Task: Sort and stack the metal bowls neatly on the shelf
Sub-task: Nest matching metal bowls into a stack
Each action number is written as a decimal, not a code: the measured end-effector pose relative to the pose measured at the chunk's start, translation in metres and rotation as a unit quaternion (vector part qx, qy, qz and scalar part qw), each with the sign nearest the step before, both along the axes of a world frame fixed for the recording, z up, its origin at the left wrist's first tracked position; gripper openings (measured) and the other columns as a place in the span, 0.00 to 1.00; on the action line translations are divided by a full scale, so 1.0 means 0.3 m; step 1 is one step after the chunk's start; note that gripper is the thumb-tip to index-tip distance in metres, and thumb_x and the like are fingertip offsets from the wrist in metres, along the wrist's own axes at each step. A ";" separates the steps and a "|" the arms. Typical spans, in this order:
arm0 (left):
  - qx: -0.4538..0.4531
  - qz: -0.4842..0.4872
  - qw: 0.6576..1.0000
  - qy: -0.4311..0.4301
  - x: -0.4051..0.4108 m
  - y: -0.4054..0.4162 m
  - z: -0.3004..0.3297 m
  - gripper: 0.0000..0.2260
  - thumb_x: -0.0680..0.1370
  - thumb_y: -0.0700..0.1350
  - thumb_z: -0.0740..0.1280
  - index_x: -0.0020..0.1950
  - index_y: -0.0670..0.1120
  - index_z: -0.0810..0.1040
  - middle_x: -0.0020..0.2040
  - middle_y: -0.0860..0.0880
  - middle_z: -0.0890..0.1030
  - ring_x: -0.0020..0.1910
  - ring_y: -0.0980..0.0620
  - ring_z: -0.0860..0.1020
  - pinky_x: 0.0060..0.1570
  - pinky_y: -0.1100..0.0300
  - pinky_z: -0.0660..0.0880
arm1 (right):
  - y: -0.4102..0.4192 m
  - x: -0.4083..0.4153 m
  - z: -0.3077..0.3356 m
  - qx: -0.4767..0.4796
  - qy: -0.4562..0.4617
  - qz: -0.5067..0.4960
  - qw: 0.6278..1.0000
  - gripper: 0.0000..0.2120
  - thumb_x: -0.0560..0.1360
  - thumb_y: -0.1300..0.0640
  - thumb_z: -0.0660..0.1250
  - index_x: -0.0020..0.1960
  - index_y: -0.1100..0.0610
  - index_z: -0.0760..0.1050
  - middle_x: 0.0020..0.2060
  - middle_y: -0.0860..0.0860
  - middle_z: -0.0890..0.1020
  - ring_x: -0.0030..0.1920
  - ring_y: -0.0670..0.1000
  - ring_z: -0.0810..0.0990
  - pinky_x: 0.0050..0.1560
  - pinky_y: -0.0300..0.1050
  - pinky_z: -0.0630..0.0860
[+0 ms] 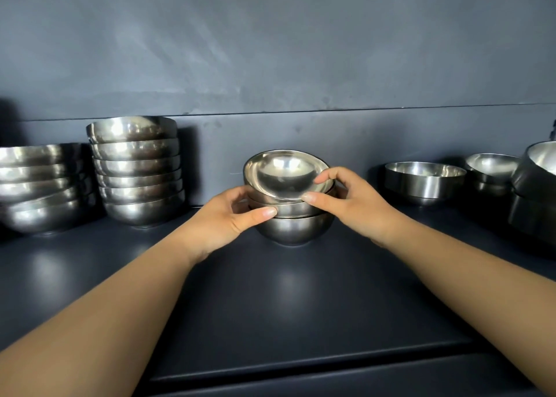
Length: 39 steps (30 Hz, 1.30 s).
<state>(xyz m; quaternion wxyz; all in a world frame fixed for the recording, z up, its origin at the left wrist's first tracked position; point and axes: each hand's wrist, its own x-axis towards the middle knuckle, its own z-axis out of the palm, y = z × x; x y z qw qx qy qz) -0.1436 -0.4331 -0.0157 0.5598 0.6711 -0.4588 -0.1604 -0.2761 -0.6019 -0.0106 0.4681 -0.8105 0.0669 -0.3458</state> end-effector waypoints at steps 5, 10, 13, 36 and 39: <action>0.044 -0.015 0.999 0.023 -0.003 0.013 0.000 0.22 0.57 0.60 0.72 0.50 0.59 0.79 0.48 0.66 0.81 0.49 0.71 0.77 0.49 0.63 0.72 | -0.006 0.002 -0.009 0.011 0.016 0.008 1.000 0.15 0.60 0.43 0.73 0.40 0.48 0.73 0.38 0.44 0.76 0.42 0.43 0.74 0.47 0.37 0.70; 0.049 -0.012 0.999 0.016 -0.008 0.011 0.000 0.23 0.57 0.61 0.71 0.50 0.59 0.77 0.47 0.68 0.81 0.48 0.72 0.77 0.48 0.63 0.72 | -0.004 0.001 0.015 -0.014 -0.031 -0.033 0.999 0.13 0.68 0.49 0.70 0.32 0.52 0.70 0.30 0.42 0.74 0.32 0.36 0.71 0.41 0.29 0.66; 0.033 -0.009 0.999 0.017 -0.014 0.005 -0.001 0.21 0.59 0.61 0.69 0.50 0.59 0.76 0.47 0.66 0.80 0.50 0.67 0.77 0.47 0.63 0.73 | -0.004 -0.014 0.021 -0.044 -0.001 -0.020 0.999 0.12 0.66 0.46 0.71 0.35 0.52 0.71 0.39 0.44 0.74 0.39 0.34 0.72 0.43 0.27 0.66; -0.045 0.086 0.995 0.005 -0.043 -0.039 0.000 0.32 0.57 0.69 0.71 0.53 0.50 0.75 0.51 0.54 0.81 0.50 0.61 0.78 0.51 0.70 0.73 | 0.005 -0.009 0.020 0.080 -0.026 0.016 0.996 0.40 0.47 0.36 0.72 0.57 0.42 0.69 0.53 0.38 0.76 0.52 0.35 0.75 0.45 0.26 0.71; -0.037 0.086 0.995 -0.020 -0.034 -0.044 -0.010 0.18 0.64 0.57 0.72 0.49 0.52 0.73 0.46 0.57 0.80 0.43 0.65 0.77 0.38 0.77 0.70 | 0.006 -0.011 0.015 0.064 0.003 0.009 0.998 0.53 0.47 0.35 0.71 0.69 0.51 0.63 0.60 0.42 0.74 0.61 0.41 0.72 0.59 0.33 0.68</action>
